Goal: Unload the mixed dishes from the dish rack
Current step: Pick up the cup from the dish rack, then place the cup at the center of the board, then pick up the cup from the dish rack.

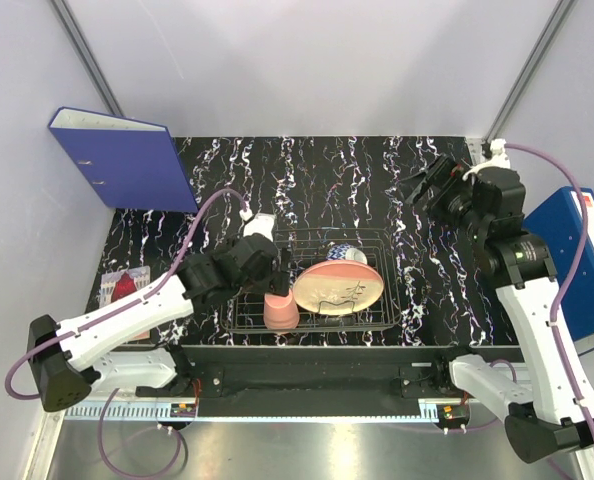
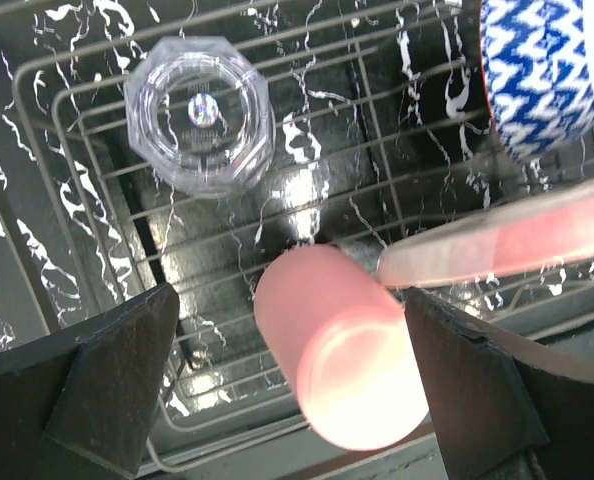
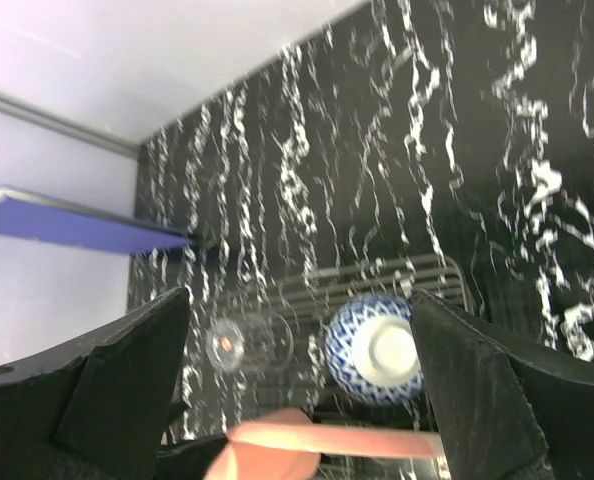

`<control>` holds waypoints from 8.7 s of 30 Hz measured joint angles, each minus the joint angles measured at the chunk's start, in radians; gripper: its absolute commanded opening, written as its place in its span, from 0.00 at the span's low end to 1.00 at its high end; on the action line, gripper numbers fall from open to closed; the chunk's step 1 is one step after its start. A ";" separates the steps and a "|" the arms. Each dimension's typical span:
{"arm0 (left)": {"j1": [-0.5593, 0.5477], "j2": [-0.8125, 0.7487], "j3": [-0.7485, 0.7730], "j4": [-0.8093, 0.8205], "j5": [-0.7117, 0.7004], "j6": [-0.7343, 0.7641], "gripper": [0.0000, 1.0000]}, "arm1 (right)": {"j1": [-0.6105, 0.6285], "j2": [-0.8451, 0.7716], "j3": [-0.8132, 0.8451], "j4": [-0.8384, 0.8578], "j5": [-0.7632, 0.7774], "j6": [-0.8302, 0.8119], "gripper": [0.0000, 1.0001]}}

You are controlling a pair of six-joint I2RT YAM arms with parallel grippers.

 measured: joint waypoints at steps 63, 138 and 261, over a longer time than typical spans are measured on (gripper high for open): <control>0.373 -0.018 0.174 0.879 0.754 -0.154 0.00 | 0.025 -0.286 -0.231 0.485 -0.502 0.150 0.97; 0.396 -0.386 -0.003 0.198 0.403 -0.054 0.99 | -0.198 0.597 0.107 -0.412 0.367 0.030 0.00; 0.351 -0.109 0.380 0.256 0.499 0.158 0.06 | 0.151 -0.254 -0.430 0.414 -0.230 -0.002 0.92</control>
